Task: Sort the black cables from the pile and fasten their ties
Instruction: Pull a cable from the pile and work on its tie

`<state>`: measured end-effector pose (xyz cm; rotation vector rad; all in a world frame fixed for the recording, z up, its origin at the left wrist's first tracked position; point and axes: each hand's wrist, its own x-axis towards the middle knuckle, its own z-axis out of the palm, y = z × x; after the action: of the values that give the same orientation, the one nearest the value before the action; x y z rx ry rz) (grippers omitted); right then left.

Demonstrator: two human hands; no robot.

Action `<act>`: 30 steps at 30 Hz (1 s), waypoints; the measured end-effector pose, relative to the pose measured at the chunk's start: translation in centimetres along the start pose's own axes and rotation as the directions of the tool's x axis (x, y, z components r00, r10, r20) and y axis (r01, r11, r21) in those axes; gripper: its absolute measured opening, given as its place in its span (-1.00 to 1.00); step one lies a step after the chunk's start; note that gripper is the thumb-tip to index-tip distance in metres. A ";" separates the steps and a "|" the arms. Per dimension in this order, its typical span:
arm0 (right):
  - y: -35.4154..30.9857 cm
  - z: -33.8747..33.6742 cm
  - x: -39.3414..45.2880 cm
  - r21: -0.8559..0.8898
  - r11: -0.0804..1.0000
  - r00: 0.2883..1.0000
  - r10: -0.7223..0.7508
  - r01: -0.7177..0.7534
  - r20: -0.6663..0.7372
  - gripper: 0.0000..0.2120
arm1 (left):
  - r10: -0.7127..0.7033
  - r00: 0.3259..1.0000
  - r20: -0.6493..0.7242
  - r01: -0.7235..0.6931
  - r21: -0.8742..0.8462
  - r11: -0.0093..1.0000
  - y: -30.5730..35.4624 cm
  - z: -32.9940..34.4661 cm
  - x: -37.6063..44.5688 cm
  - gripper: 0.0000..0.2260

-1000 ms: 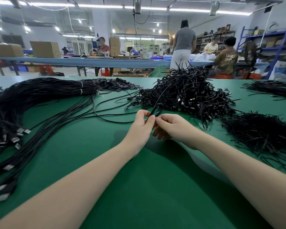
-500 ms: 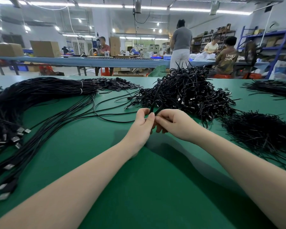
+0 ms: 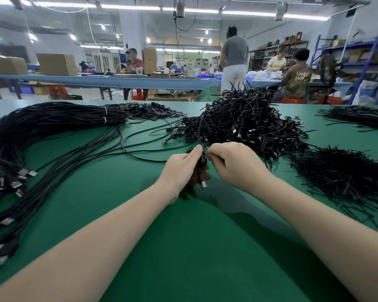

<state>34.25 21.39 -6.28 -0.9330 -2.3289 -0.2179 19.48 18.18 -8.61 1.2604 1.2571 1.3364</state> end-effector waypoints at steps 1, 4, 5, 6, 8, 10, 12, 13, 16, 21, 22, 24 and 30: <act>0.1 -0.1 0.0 -0.038 0.999 0.999 -0.014 0.012 -0.031 -0.77 | 0.005 1.000 0.019 -0.005 0.025 1.000 -0.1 0.0 -0.1 -0.51; 0.6 -0.3 -0.3 -0.171 0.983 0.993 -0.087 0.072 -0.084 -0.83 | 0.117 0.993 0.006 -0.117 0.100 0.988 -0.3 0.3 -0.5 -0.48; 0.6 -0.3 -0.5 -0.189 0.979 0.991 -0.094 0.075 -0.092 -0.84 | 0.166 0.985 -0.050 -0.160 0.111 0.981 -0.4 0.3 -0.5 -0.50; 0.7 -0.2 -0.6 -0.192 0.979 0.992 -0.086 0.067 -0.091 -0.83 | 0.205 0.973 -0.110 -0.192 0.114 0.975 -0.3 0.3 -0.5 -0.51; 0.7 0.2 -0.7 -0.159 0.986 0.993 -0.063 0.047 -0.095 -0.80 | 0.249 0.960 -0.130 -0.238 0.094 0.967 -0.2 0.2 -0.7 -0.56; 0.6 0.6 -0.6 -0.106 0.994 0.991 -0.037 0.024 -0.127 -0.76 | 0.289 0.956 -0.045 -0.285 0.077 0.955 -0.1 0.2 -0.9 -0.63; 0.5 0.7 -0.6 -0.053 0.999 0.987 -0.017 0.009 -0.159 -0.75 | 0.338 0.941 -0.009 -0.337 0.070 0.939 0.0 0.4 -1.2 -0.70; 0.5 0.6 -0.5 -0.036 0.999 0.987 -0.016 0.011 -0.160 -0.76 | 0.353 0.935 -0.016 -0.351 0.076 0.933 -0.1 0.4 -1.2 -0.71; 0.4 0.6 -0.4 0.010 1.000 0.990 0.003 -0.001 -0.139 -0.78 | 0.371 0.928 -0.028 -0.366 0.107 0.924 -0.4 0.4 -0.9 -0.65; 0.6 0.8 -0.4 0.243 0.968 0.996 0.079 -0.065 -0.047 -0.82 | 0.454 0.890 -0.034 -0.442 0.181 0.879 -0.8 0.2 -0.5 -0.59; 0.6 0.8 -0.4 0.272 0.959 0.996 0.087 -0.077 -0.026 -0.83 | 0.464 0.885 -0.041 -0.450 0.178 0.875 -0.9 0.2 -0.5 -0.60; 0.5 0.8 -0.3 0.274 0.958 0.996 0.085 -0.087 0.017 -0.83 | 0.478 0.876 -0.066 -0.458 0.204 0.865 -1.1 0.2 -0.5 -0.60; -0.1 0.4 0.0 0.153 0.988 0.999 0.032 -0.033 0.006 -0.83 | 0.372 0.919 -0.132 -0.354 0.137 0.925 -0.8 0.2 -0.3 -0.58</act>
<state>33.97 21.43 -6.54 -0.8946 -2.2949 -0.0232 19.63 17.97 -9.41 1.5488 1.2573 1.6761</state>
